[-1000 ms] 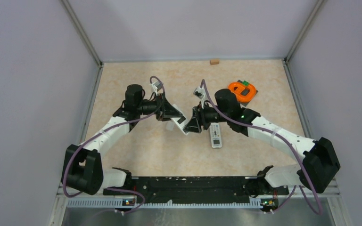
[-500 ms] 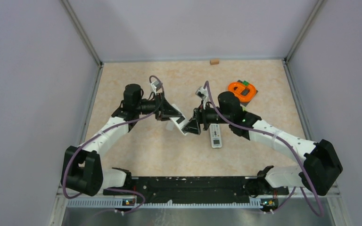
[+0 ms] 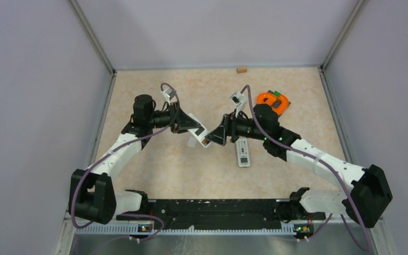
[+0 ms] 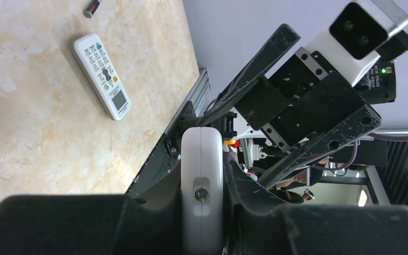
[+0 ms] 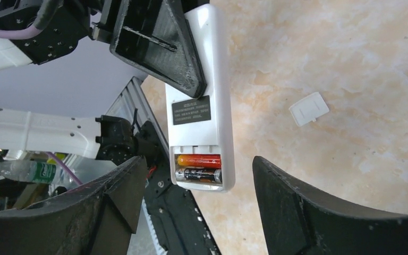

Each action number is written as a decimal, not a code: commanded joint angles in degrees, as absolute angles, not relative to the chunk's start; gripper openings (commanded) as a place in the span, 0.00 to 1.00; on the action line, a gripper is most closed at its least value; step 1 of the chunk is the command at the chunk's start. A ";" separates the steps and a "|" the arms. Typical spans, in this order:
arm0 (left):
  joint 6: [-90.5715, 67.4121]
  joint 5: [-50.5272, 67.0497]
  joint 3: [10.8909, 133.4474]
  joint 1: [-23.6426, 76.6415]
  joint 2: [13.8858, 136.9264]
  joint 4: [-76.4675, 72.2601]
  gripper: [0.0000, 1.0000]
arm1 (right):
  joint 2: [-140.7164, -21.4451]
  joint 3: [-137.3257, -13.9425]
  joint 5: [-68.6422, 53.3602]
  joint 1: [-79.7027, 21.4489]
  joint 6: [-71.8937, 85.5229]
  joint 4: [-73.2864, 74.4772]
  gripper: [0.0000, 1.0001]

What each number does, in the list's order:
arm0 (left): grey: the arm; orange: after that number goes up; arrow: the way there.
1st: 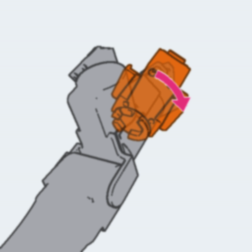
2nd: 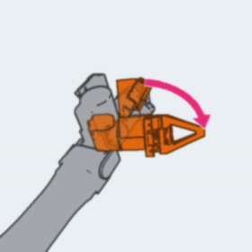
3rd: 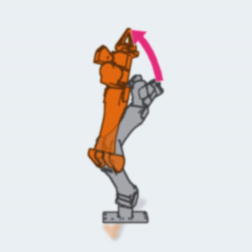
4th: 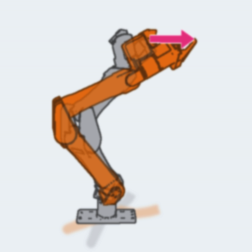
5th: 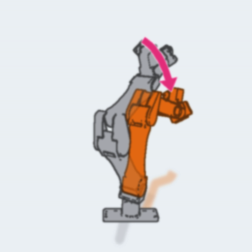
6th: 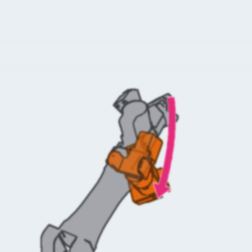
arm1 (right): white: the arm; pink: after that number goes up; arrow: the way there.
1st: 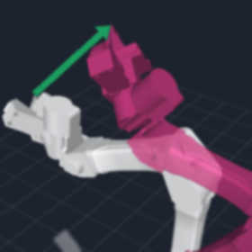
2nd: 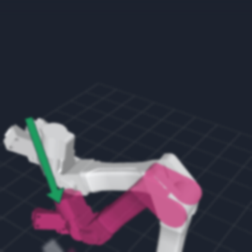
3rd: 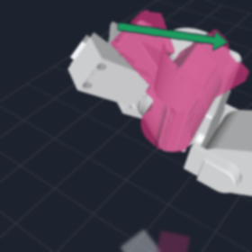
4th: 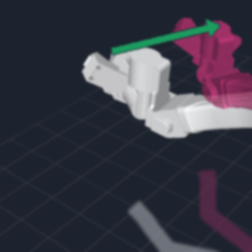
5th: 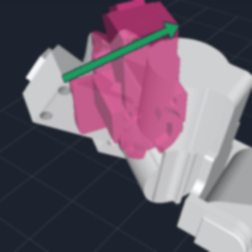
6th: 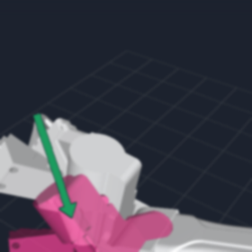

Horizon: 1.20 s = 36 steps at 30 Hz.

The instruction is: Load the batteries into the remote control

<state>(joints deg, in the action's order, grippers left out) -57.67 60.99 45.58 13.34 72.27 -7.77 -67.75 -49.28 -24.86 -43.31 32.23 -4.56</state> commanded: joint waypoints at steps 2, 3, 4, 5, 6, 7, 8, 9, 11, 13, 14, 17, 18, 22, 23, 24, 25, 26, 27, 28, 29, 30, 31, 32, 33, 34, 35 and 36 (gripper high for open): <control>-56.91 61.21 45.52 12.25 69.30 -11.78 0.00 | -70.44 -49.37 -24.65 -43.44 33.79 -6.16 0.58; -56.80 61.23 45.44 12.03 69.24 -11.78 0.00 | -71.13 -49.76 -25.15 -43.44 33.41 -5.74 0.52; -56.78 61.26 45.40 11.82 69.30 -11.66 0.00 | -71.89 -50.03 -25.40 -43.44 33.16 -5.45 0.48; -56.82 61.26 45.37 11.56 69.34 -11.61 0.00 | -72.44 -50.17 -25.52 -43.44 32.87 -5.30 0.46; -56.86 61.51 45.29 11.38 69.45 -11.67 0.00 | -72.95 -50.16 -25.54 -43.50 32.75 -5.40 0.43; -56.86 61.63 45.32 11.20 69.51 -11.69 0.00 | -73.27 -50.04 -25.43 -43.50 32.65 -5.63 0.41; -56.91 61.70 45.30 11.10 69.60 -11.69 0.00 | -73.66 -49.94 -25.10 -43.47 32.62 -5.78 0.40; -56.95 61.86 45.33 11.00 69.53 -11.69 0.00 | -73.99 -49.92 -24.60 -43.48 32.54 -5.80 0.37; -56.95 61.93 45.40 10.79 69.66 -11.69 0.00 | -74.68 -50.13 -23.65 -43.50 32.52 -5.80 0.37; -56.68 61.64 45.49 10.53 69.69 -11.39 0.00 | -75.04 -50.63 -22.79 -43.51 32.72 -5.65 0.50; -56.30 61.14 45.57 10.28 69.69 -10.73 0.00 | -75.01 -50.77 -21.98 -43.44 33.26 -5.67 0.58; -51.18 58.40 46.67 9.01 69.69 -3.98 0.00 | -74.27 -50.89 -19.31 -43.48 35.10 -6.58 0.74; -47.41 56.44 47.77 8.23 69.77 1.45 0.00 | -73.97 -50.89 -18.15 -43.46 35.53 -6.79 0.76; -34.59 39.17 52.57 6.25 69.58 21.14 0.00 | -75.78 -51.73 -10.88 -43.52 38.81 -5.10 0.75; -33.29 34.73 53.16 5.98 69.27 23.48 0.00 | -77.17 -52.54 -8.92 -43.50 40.47 -3.71 0.71; -32.72 30.79 53.54 5.67 68.68 25.22 0.00 | -79.10 -53.74 -6.96 -43.57 42.60 -1.76 0.65; -32.70 27.41 53.72 5.29 67.95 26.51 0.00 | -81.20 -55.34 -4.81 -43.87 44.60 0.43 0.59; -32.88 23.04 53.79 4.93 66.95 27.53 0.00 | -83.86 -57.38 -3.16 -44.36 45.75 3.25 0.54; -33.20 19.16 53.80 4.66 65.78 28.59 0.00 | -86.46 -59.61 -1.49 -45.28 46.41 4.86 0.49; -33.63 15.89 53.81 4.47 64.55 29.53 0.00 | -88.99 -62.15 -0.43 -46.25 47.17 6.31 0.45; -33.88 12.32 53.72 4.34 63.26 30.48 0.00 | -91.71 -64.37 1.51 -47.40 47.59 7.16 0.43; -34.06 9.15 53.58 4.23 62.00 31.22 0.00 | -94.25 -66.92 2.67 -48.58 47.98 7.78 0.42; -34.17 6.77 53.53 4.11 60.83 31.91 0.00 | -96.81 -70.61 3.75 -49.72 49.08 9.21 0.41; -34.11 4.70 53.41 4.05 59.79 32.34 0.00 | -99.38 -72.92 3.27 -50.37 50.13 10.26 0.39; -33.96 3.11 53.36 3.97 58.90 32.77 0.00 | -101.52 -75.26 2.74 -51.01 50.97 10.92 0.38; -33.74 1.75 53.42 3.91 58.19 33.24 0.00 | -103.57 -77.33 3.32 -51.59 51.79 11.89 0.37; -33.43 0.76 53.39 3.87 57.30 33.49 0.00 | -105.21 -79.08 4.86 -52.41 52.24 12.95 0.37; -33.28 -1.00 53.35 3.87 56.92 33.65 0.00 | -107.02 -80.88 6.26 -53.02 52.74 14.20 0.36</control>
<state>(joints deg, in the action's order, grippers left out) -34.96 9.87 51.33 4.19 59.88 31.44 -102.50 -72.97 0.56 -50.17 48.53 8.95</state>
